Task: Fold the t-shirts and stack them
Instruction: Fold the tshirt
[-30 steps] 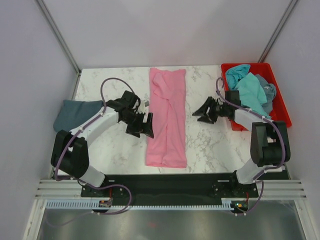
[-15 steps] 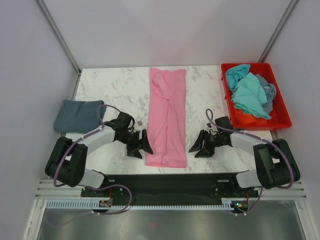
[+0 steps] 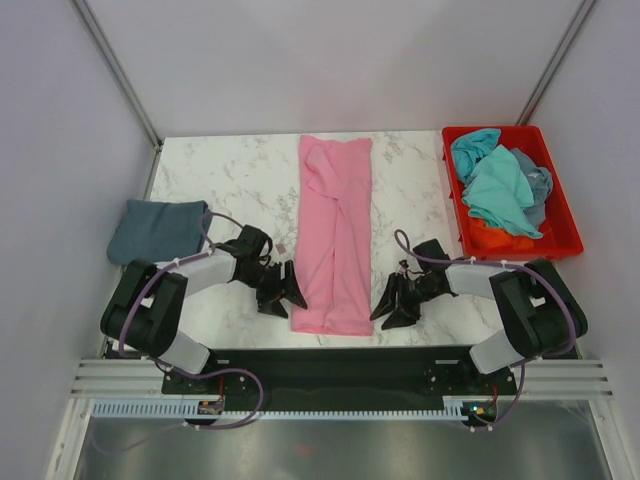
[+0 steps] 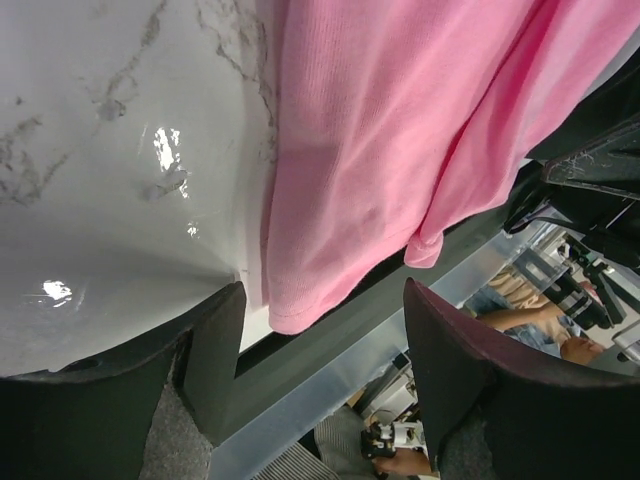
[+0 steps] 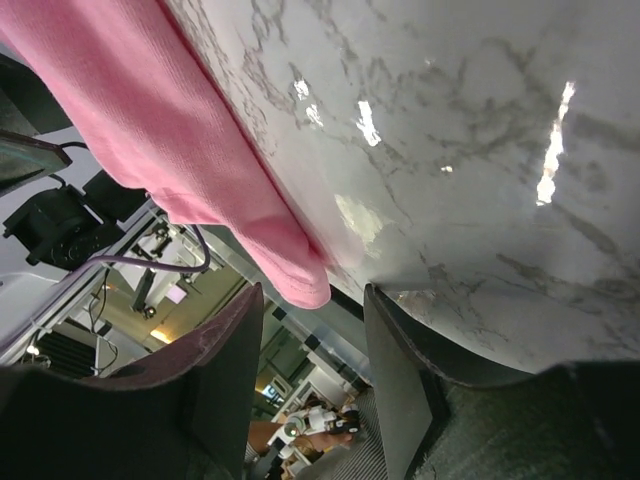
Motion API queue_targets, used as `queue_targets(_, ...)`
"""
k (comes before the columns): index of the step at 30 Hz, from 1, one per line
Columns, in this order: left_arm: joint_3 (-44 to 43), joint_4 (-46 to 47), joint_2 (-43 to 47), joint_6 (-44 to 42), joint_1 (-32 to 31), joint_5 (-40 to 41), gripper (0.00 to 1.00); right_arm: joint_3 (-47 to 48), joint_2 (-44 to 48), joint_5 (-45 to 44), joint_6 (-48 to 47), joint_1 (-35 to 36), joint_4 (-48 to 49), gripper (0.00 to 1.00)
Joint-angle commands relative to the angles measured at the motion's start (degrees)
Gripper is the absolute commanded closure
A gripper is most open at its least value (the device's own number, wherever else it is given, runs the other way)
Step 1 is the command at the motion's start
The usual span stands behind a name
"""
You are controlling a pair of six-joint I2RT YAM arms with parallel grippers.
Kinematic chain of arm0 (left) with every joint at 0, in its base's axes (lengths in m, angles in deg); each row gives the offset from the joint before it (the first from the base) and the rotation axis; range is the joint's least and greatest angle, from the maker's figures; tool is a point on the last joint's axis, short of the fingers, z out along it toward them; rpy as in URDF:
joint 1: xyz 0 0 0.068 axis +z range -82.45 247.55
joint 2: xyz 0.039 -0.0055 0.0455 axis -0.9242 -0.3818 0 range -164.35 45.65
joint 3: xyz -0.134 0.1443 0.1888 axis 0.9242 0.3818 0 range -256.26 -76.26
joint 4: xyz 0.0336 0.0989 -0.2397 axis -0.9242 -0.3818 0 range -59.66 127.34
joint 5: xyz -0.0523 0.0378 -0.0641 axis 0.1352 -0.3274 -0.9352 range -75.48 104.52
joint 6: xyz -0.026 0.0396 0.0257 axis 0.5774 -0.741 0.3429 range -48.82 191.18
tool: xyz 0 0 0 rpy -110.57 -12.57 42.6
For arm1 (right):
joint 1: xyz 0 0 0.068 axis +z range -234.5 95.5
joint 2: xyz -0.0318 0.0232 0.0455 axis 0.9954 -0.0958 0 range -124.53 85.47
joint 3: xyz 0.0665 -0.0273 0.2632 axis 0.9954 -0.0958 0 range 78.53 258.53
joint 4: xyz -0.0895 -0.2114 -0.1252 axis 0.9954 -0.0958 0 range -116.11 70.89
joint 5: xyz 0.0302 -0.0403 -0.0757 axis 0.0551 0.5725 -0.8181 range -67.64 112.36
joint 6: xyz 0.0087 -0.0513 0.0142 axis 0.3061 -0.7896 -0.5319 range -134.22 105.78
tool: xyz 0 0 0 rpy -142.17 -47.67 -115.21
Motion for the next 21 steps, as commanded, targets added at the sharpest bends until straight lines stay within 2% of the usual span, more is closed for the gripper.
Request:
queue_targets(1,-0.46,1.45,-0.45,2.58,0.18,-1.92,0.29,-0.62,-2.18,-5.09,0.06,0.99,1.97,0.46)
queue_targets(10,1.39,3.12,-1.50,3.64,0.18,-3.24,0.33,-0.54,-3.59,-5.01,1.47,2.57,5.58,0.51)
queue_targets(21,1.48,3.12,-1.50,3.64,-0.70,-3.24,0.33,0.43,-6.66,-3.87,3.40,5.12,10.32,0.60)
